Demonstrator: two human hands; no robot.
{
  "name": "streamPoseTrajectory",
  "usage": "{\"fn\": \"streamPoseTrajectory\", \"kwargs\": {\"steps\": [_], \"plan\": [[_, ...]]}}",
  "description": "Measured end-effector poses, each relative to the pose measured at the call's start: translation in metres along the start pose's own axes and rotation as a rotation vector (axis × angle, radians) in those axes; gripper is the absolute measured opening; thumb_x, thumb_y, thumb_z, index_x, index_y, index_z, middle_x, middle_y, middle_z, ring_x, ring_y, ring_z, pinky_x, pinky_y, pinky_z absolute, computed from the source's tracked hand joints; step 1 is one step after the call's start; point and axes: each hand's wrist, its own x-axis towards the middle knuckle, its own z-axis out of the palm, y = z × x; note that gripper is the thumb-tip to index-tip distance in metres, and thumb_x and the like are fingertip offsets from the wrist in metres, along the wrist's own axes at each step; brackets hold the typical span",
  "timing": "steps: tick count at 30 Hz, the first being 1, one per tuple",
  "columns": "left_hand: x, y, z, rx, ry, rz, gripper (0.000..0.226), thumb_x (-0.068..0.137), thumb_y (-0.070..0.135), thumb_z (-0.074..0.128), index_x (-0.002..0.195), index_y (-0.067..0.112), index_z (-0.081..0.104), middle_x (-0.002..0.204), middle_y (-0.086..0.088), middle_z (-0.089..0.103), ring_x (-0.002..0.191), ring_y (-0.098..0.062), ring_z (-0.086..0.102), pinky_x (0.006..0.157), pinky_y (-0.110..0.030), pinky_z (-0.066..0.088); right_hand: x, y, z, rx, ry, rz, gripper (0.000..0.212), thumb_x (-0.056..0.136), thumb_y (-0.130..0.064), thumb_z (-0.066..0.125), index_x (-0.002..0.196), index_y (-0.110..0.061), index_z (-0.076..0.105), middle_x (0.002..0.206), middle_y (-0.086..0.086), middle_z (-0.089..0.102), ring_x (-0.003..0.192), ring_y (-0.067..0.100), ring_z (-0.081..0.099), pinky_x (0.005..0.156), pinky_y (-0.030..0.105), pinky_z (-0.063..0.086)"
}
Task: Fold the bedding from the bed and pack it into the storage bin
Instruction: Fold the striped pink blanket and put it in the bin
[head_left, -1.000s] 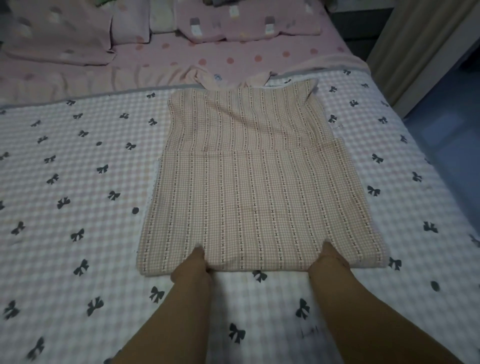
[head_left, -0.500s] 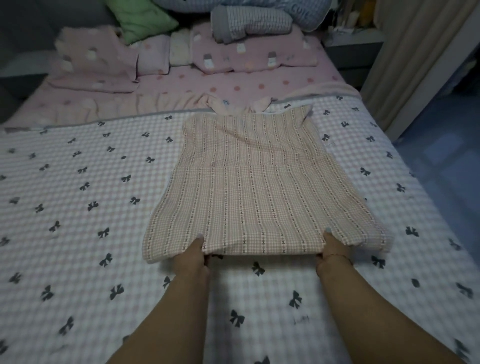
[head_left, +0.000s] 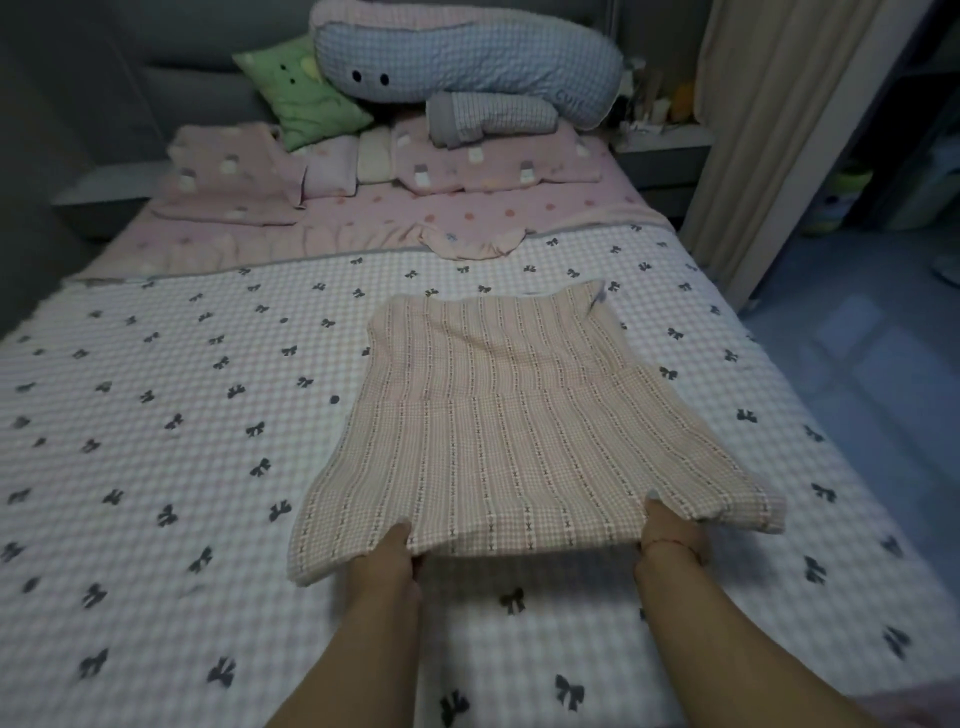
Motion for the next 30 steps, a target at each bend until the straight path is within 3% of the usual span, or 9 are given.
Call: {"fn": "streamPoseTrajectory", "kwargs": {"steps": [7,11,17,19,23,27,30], "plan": [[-0.065,0.01,-0.054,-0.01,-0.021,-0.028,0.048,0.084,-0.004,0.064,0.13,0.001,0.053,0.124,-0.013,0.06,0.098,-0.031,0.062,0.09,-0.043,0.051,-0.06,0.032,-0.052,-0.049,-0.031,0.048,0.059,0.092,-0.034,0.057,0.133,0.006,0.046,0.142,0.023,0.044,0.126,0.041,0.045,0.106,0.046,0.037],[-0.07,0.032,-0.047,0.016,-0.049,-0.016,0.046,0.084,0.001,0.067,0.128,-0.001,0.054,0.121,-0.016,0.062,0.087,-0.031,0.063,0.072,-0.04,0.053,-0.071,0.014,-0.056,-0.027,-0.019,0.038,0.059,0.092,-0.034,0.055,0.134,0.006,0.045,0.142,0.022,0.044,0.125,0.04,0.046,0.103,0.046,0.038],[-0.044,0.082,0.016,0.132,-0.112,0.054,0.031,0.089,0.017,0.064,0.115,0.001,0.06,0.078,-0.007,0.066,0.057,-0.019,0.061,0.051,-0.028,0.049,-0.061,-0.061,-0.029,0.098,0.013,-0.073,0.052,0.092,-0.026,0.056,0.133,0.005,0.047,0.141,0.02,0.046,0.126,0.038,0.047,0.1,0.041,0.039],[-0.025,0.097,0.045,0.127,-0.141,0.067,0.027,0.091,0.016,0.061,0.115,0.002,0.059,0.081,-0.008,0.066,0.054,-0.017,0.064,0.048,-0.027,0.054,-0.048,-0.089,-0.01,0.133,-0.001,-0.1,0.052,0.09,-0.024,0.056,0.135,0.001,0.047,0.14,0.017,0.048,0.123,0.036,0.05,0.096,0.039,0.041],[0.025,0.124,0.115,0.087,-0.17,0.103,0.024,0.094,0.015,0.057,0.115,0.004,0.058,0.1,-0.014,0.067,0.068,-0.021,0.066,0.047,-0.029,0.058,-0.006,-0.15,0.044,0.215,-0.03,-0.169,0.047,0.087,-0.022,0.055,0.131,-0.006,0.053,0.128,0.014,0.058,0.109,0.036,0.058,0.093,0.043,0.048],[0.066,0.139,0.163,0.169,-0.143,0.167,0.022,0.094,0.017,0.053,0.105,0.001,0.061,0.077,-0.013,0.065,0.05,-0.016,0.061,0.041,-0.021,0.052,0.031,-0.191,0.084,0.197,-0.079,-0.214,0.036,0.085,-0.022,0.058,0.114,-0.001,0.061,0.104,0.017,0.062,0.093,0.038,0.062,0.079,0.046,0.054],[0.106,0.149,0.204,0.223,-0.137,0.169,0.017,0.092,0.015,0.052,0.087,0.001,0.06,0.067,-0.012,0.063,0.041,-0.014,0.059,0.041,-0.022,0.052,0.069,-0.223,0.123,0.196,-0.116,-0.176,0.02,0.086,-0.019,0.059,0.098,-0.003,0.061,0.09,0.013,0.06,0.073,0.033,0.06,0.062,0.038,0.058]]}}
